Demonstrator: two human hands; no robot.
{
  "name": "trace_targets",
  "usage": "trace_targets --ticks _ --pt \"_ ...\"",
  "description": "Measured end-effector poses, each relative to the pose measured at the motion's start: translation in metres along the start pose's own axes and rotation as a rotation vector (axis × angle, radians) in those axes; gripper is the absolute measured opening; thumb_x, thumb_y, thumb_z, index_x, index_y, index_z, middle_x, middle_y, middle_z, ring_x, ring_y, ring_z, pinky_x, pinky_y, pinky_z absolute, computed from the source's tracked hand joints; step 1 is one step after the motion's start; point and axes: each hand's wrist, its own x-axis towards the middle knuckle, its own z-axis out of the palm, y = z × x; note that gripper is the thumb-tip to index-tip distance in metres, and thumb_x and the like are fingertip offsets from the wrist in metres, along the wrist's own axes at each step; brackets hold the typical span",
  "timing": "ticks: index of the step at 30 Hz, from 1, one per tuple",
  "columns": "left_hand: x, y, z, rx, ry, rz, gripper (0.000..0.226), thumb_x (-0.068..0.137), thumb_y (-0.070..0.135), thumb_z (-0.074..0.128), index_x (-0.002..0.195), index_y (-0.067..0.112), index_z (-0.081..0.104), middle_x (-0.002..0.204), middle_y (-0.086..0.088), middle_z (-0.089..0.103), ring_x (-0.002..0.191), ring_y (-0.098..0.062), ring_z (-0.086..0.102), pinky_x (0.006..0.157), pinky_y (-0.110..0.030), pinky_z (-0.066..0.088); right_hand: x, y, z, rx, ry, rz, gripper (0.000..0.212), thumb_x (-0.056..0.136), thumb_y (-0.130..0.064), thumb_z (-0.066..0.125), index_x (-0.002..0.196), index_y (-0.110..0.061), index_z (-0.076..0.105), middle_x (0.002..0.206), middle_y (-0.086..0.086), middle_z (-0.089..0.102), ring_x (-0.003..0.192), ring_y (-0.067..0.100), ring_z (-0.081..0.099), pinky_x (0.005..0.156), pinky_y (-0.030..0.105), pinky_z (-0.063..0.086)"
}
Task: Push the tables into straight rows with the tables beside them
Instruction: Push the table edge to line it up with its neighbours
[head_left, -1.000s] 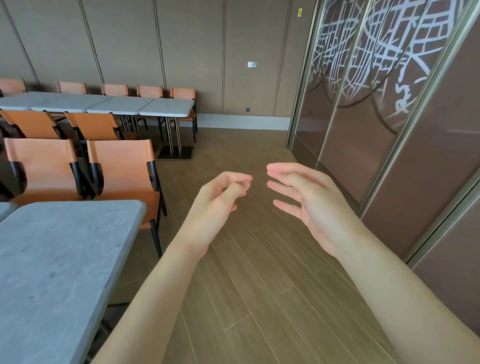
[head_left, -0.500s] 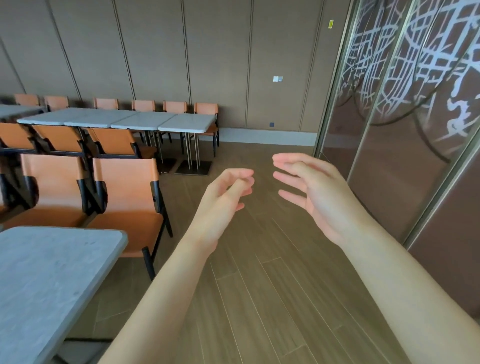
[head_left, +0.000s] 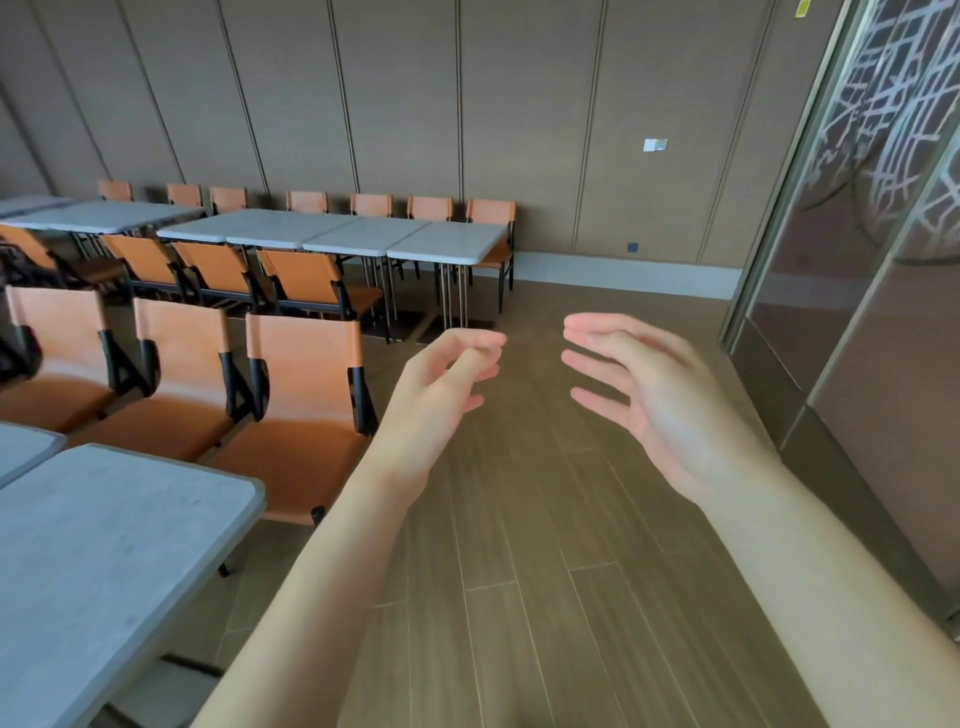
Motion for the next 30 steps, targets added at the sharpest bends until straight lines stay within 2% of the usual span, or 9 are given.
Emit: trace_targets --ticks 6,11,14,21,30 --pt "0.095 -0.028 -0.014 0.036 0.094 0.015 0.024 0.105 0.03 0.049 0.114 0.028 0.071 0.121 0.019 0.067 0.113 0.002 0.064 0.097 -0.029 0.051 0.119 0.004 0.008 0.01 -0.083 -0.013 0.021 0.101 -0.018 0.058 0.108 -0.026 0.077 0.125 -0.008 0.071 0.117 0.01 0.067 0.103 0.044 0.053" --pt "0.19 -0.048 -0.033 0.035 0.189 0.001 0.023 0.104 0.033 0.05 0.114 0.029 0.071 0.119 0.021 0.068 0.111 0.003 0.065 0.095 -0.028 0.051 0.23 0.019 0.036 -0.046 -0.225 -0.003 0.022 0.101 -0.02 0.058 0.106 -0.029 0.078 0.122 -0.012 0.072 0.114 0.007 0.068 0.102 0.043 0.054" --pt "0.242 -0.056 -0.047 0.057 0.232 0.005 0.024 0.105 0.032 0.05 0.115 0.028 0.071 0.119 0.019 0.068 0.113 0.001 0.065 0.099 -0.029 0.052 0.294 0.022 0.051 -0.045 -0.286 -0.012 0.021 0.101 -0.022 0.059 0.107 -0.029 0.078 0.124 -0.012 0.071 0.116 0.007 0.067 0.103 0.043 0.054" --pt "0.335 -0.073 -0.069 0.118 0.305 -0.007 0.025 0.104 0.035 0.049 0.115 0.028 0.07 0.122 0.015 0.068 0.114 0.0 0.064 0.103 -0.035 0.051 0.401 0.037 0.068 -0.006 -0.363 0.009 0.02 0.101 -0.021 0.059 0.108 -0.027 0.077 0.124 -0.011 0.071 0.116 0.009 0.067 0.104 0.045 0.053" --pt "0.465 -0.11 -0.066 0.177 0.389 -0.022 0.024 0.104 0.034 0.05 0.114 0.027 0.07 0.12 0.018 0.068 0.114 -0.002 0.064 0.104 -0.038 0.051 0.545 0.062 0.068 0.011 -0.476 0.002 0.021 0.102 -0.019 0.057 0.111 -0.024 0.075 0.125 -0.009 0.071 0.116 0.009 0.067 0.104 0.045 0.053"
